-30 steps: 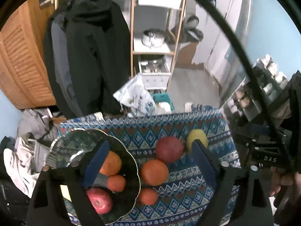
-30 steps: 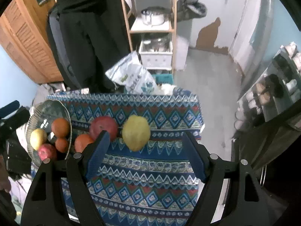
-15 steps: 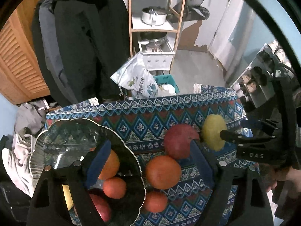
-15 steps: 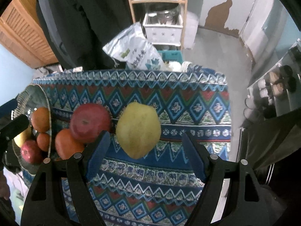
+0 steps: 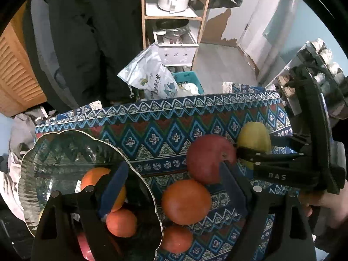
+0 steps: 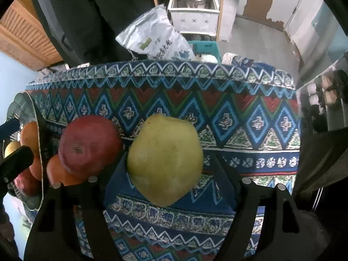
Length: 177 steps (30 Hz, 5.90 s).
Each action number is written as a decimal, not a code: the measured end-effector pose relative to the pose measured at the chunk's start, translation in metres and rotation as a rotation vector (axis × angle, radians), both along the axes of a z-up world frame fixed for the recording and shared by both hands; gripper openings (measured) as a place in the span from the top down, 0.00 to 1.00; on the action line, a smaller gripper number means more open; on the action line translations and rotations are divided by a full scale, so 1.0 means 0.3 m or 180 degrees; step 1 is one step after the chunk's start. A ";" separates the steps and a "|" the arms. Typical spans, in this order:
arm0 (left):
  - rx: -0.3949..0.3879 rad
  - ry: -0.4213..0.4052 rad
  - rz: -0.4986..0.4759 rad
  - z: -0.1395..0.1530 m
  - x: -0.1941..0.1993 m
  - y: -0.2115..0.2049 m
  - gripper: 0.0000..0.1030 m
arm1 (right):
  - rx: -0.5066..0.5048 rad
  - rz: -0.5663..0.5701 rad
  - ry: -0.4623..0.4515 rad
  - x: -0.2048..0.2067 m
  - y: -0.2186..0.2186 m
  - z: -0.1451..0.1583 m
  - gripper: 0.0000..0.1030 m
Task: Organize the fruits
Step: 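Grasp a large green pear with the right tool while the left tool grasps a red apple, then carry the green pear with the right tool toward the plate while the left tool carries the apple, then lower the pear and apple into the glass plate and open both tools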
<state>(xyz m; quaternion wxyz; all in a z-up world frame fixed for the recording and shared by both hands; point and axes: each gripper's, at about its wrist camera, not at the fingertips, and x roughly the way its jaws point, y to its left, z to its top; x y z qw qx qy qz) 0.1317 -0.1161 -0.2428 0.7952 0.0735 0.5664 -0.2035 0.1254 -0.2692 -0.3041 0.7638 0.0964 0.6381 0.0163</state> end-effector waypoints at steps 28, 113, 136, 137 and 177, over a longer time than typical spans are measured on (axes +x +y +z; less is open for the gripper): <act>0.0099 0.0398 -0.0478 -0.180 0.008 -0.210 0.15 | -0.0079 -0.0472 -0.0134 -0.274 -0.175 0.084 0.35; -0.0483 -0.0532 0.0686 0.462 -0.270 0.429 0.27 | -0.0020 0.0322 -0.1387 -0.281 0.200 0.705 0.35; -0.0213 -0.0297 0.1232 0.259 -0.231 0.704 0.27 | 0.0407 0.1106 -0.1056 -0.046 0.623 0.519 0.35; -0.0209 -0.0252 0.1254 0.239 -0.227 0.710 0.27 | 0.0420 0.1145 -0.1015 -0.033 0.641 0.500 0.35; -0.0022 0.0029 0.1278 0.089 -0.204 0.698 0.21 | 0.0364 0.1515 -0.0674 0.162 0.880 0.311 0.35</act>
